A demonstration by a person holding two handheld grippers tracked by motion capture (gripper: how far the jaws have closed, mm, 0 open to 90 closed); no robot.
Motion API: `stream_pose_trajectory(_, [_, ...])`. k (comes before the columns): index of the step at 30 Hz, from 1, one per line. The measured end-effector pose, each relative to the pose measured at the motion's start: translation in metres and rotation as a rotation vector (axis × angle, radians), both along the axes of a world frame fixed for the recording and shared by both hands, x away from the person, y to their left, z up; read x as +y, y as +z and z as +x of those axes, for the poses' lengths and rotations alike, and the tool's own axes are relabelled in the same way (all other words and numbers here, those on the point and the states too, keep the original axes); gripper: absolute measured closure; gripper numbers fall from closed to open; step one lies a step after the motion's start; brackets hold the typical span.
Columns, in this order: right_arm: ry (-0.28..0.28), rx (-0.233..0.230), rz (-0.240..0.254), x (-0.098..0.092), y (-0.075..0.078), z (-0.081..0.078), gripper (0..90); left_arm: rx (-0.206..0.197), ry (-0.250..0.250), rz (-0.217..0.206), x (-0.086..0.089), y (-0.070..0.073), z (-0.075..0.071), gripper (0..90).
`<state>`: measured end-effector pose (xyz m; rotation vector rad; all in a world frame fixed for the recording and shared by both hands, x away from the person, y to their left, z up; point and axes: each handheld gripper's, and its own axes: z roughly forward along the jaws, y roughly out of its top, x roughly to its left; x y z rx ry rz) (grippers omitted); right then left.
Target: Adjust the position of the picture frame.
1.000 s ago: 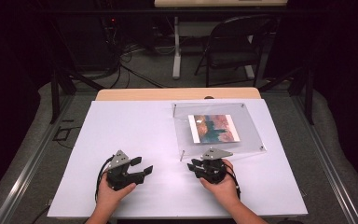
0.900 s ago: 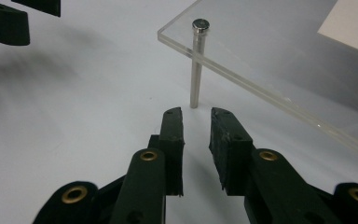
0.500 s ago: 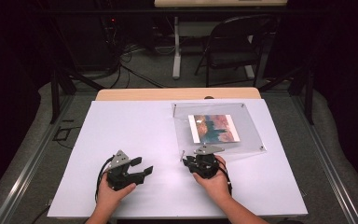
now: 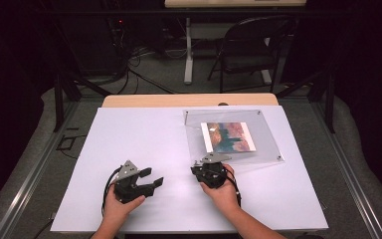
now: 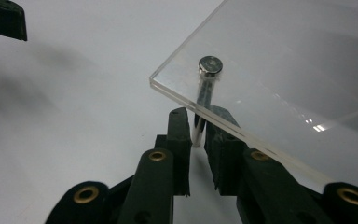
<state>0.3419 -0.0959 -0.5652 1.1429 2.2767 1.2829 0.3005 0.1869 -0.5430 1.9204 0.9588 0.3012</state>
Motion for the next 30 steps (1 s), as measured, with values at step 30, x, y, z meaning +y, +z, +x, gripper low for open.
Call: stream_pose_trajectory(30, [0.023, 0.041, -0.008, -0.045, 0.006, -0.036, 85.7, 0.001, -0.013, -0.002, -0.002, 0.000, 0.000, 38.3])
